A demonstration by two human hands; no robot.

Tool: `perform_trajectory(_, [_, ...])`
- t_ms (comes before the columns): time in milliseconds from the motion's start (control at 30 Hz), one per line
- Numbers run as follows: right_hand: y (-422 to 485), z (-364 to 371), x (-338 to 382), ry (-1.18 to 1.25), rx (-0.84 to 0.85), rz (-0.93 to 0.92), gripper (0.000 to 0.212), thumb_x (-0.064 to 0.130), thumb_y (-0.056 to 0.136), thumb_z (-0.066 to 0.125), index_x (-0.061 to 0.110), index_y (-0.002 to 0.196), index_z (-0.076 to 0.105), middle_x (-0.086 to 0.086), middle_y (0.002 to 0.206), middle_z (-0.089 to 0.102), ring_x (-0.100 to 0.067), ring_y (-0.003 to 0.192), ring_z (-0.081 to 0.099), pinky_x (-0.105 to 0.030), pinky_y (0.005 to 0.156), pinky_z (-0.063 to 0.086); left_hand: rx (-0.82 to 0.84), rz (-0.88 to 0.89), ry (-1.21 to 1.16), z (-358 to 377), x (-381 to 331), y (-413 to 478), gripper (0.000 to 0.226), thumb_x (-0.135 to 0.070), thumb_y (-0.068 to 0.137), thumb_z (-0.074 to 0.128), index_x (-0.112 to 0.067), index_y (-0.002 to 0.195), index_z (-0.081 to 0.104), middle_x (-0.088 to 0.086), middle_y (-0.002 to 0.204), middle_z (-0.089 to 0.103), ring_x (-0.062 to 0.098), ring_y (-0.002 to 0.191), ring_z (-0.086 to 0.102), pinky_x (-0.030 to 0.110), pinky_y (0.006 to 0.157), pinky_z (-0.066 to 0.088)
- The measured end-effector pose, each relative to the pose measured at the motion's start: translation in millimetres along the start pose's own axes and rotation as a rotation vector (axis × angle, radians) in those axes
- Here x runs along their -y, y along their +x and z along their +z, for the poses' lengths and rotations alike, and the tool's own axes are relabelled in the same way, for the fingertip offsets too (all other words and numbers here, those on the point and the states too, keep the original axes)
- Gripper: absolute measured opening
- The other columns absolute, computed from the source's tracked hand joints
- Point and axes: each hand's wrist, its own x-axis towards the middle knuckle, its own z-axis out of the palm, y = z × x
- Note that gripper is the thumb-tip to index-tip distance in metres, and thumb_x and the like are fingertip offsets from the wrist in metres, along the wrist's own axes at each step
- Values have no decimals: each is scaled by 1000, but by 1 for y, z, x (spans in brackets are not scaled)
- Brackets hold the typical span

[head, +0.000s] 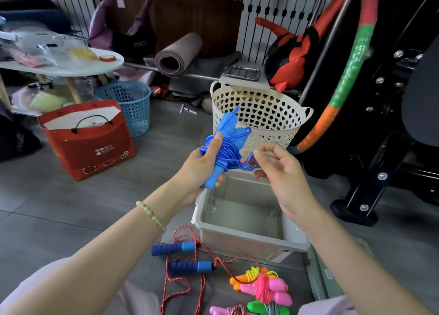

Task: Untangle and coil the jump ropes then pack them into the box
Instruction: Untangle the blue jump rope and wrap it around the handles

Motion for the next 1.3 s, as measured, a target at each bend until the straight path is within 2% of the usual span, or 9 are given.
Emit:
perform_trajectory(200, [-3, 9, -1, -294, -129, -199, 12, 11, 78, 74, 11, 78, 62, 1, 68, 69, -12, 65, 63, -27, 64, 48, 16, -35, 27, 16, 11, -11, 65, -59, 91, 43, 2, 110, 57, 3, 57, 52, 11, 37, 42, 19, 39, 36])
perform_trajectory(433, [-3, 11, -7, -515, -120, -357, 11, 14, 78, 75, 11, 72, 67, 6, 71, 60, -12, 64, 54, -12, 60, 37, 64, -30, 23, 18, 17, -11, 65, -60, 91, 39, 0, 111, 56, 3, 55, 51, 13, 38, 43, 19, 38, 37])
perform_trajectory(533, [-1, 10, -11, -316, -58, -190, 10, 17, 84, 69, 9, 78, 68, 1, 78, 65, -9, 71, 58, -16, 64, 44, 6, -10, 61, 15, 22, -5, 66, -61, 89, 42, 0, 115, 48, 4, 58, 53, 14, 39, 47, 22, 39, 40])
perform_trajectory(633, [1, -1, -15, -62, -36, 213, 19, 33, 88, 59, 15, 88, 65, 0, 88, 65, -10, 78, 59, -23, 70, 48, -109, 10, 157, 11, 30, 0, 46, -56, 90, 48, -12, 98, 42, 6, 66, 56, 12, 39, 51, 23, 39, 43])
perform_trajectory(800, [5, -34, -24, 193, -10, 668, 58, 63, 74, 54, 13, 104, 58, -8, 98, 67, -21, 80, 67, -30, 61, 55, -40, 241, 542, 12, 60, 4, 30, -46, 87, 59, -25, 90, 38, -4, 80, 59, 2, 61, 56, 12, 55, 42])
perform_trajectory(967, [-2, -54, -42, -2, 44, 738, 45, 49, 78, 65, 15, 108, 64, -7, 89, 72, -18, 67, 69, -29, 61, 56, 158, 378, 962, 22, 83, -2, 49, -53, 81, 63, -19, 104, 37, -6, 86, 60, 16, 75, 61, 37, 68, 52])
perform_trajectory(1067, [-5, -68, -62, -15, -71, 715, 39, 28, 81, 70, 11, 114, 58, -10, 99, 66, -20, 76, 67, -30, 64, 57, 263, 412, 1048, 24, 89, -2, 56, -56, 79, 64, -21, 114, 38, -8, 108, 54, 15, 87, 57, 36, 80, 49])
perform_trajectory(1167, [-15, -86, -74, 51, -138, 691, 22, 20, 86, 66, 13, 106, 59, -11, 98, 66, -19, 77, 65, -30, 67, 58, 367, 273, 811, 29, 100, -1, 64, -52, 82, 60, -25, 131, 30, -7, 126, 45, 7, 111, 50, 23, 95, 41])
perform_trajectory(1300, [-37, -111, -84, 159, -195, 681, 11, 20, 89, 61, 20, 99, 61, -4, 90, 69, -14, 68, 68, -30, 72, 57, 299, -31, 564, 35, 116, 4, 46, -44, 93, 49, -21, 132, 41, -6, 120, 55, 13, 107, 57, 17, 80, 46])
